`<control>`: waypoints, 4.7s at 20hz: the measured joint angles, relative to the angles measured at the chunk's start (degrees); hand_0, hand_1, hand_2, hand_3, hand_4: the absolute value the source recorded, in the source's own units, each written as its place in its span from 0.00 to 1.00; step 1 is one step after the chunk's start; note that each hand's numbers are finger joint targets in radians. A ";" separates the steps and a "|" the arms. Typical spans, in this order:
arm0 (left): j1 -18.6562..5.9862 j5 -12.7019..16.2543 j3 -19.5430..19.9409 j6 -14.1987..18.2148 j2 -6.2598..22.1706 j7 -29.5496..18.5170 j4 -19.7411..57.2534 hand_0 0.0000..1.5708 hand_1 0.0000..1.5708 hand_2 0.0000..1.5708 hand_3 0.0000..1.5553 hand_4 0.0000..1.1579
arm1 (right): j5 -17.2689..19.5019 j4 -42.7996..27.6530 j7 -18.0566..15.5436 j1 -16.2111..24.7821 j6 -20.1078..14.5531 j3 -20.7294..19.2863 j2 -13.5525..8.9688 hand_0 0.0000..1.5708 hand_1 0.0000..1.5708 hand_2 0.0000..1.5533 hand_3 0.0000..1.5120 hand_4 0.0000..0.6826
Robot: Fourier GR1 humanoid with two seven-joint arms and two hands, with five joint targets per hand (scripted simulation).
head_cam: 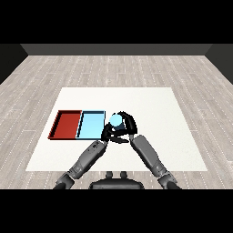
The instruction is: Pick the blue can and put it in the blue box
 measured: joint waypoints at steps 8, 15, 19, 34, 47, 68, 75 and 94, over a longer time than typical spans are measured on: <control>-2.38 0.84 -1.22 2.06 0.02 1.65 0.73 0.00 0.00 0.00 0.00 0.00 | -0.40 -0.37 0.19 -0.14 0.02 0.56 0.00 0.91 0.91 0.94 0.91 0.78; -4.44 4.65 -3.81 3.32 0.41 -0.89 3.15 0.00 0.00 0.00 0.00 0.00 | -1.61 -0.96 0.10 0.04 -1.99 3.45 -0.24 0.93 0.93 0.94 0.91 0.78; -4.73 5.06 -4.77 3.58 0.61 -2.31 4.64 0.00 0.00 0.00 0.00 0.00 | -0.44 -1.07 -0.13 0.82 -1.78 4.35 -0.43 0.92 0.92 0.93 0.89 0.73; -7.67 8.67 -6.50 11.57 1.58 -0.86 7.40 1.00 1.00 0.99 0.94 0.98 | -2.93 -0.36 0.83 -3.29 -3.61 5.99 -1.31 0.90 0.90 0.94 0.91 0.78; -7.80 4.75 -4.86 15.25 0.79 0.77 8.68 1.00 1.00 0.99 0.94 0.98 | -0.59 0.07 1.32 -2.77 -4.39 5.54 -0.62 0.00 0.00 0.00 0.00 0.00; -5.55 3.17 1.23 13.47 0.19 -1.34 9.59 1.00 1.00 1.00 0.95 0.99 | -4.24 -8.89 3.63 2.20 3.15 -7.32 -2.73 0.00 0.00 0.00 0.00 0.00; -5.79 1.66 5.83 13.45 3.66 -1.51 9.71 1.00 1.00 0.99 0.95 0.99 | -9.36 -20.90 2.96 10.63 6.14 -13.59 -6.53 0.00 0.00 0.00 0.00 0.00; -20.86 -2.73 17.15 8.20 12.19 8.60 41.55 1.00 1.00 0.97 0.89 0.86 | -13.37 -16.88 0.04 13.41 9.97 -23.78 -9.15 0.00 0.00 0.00 0.00 0.00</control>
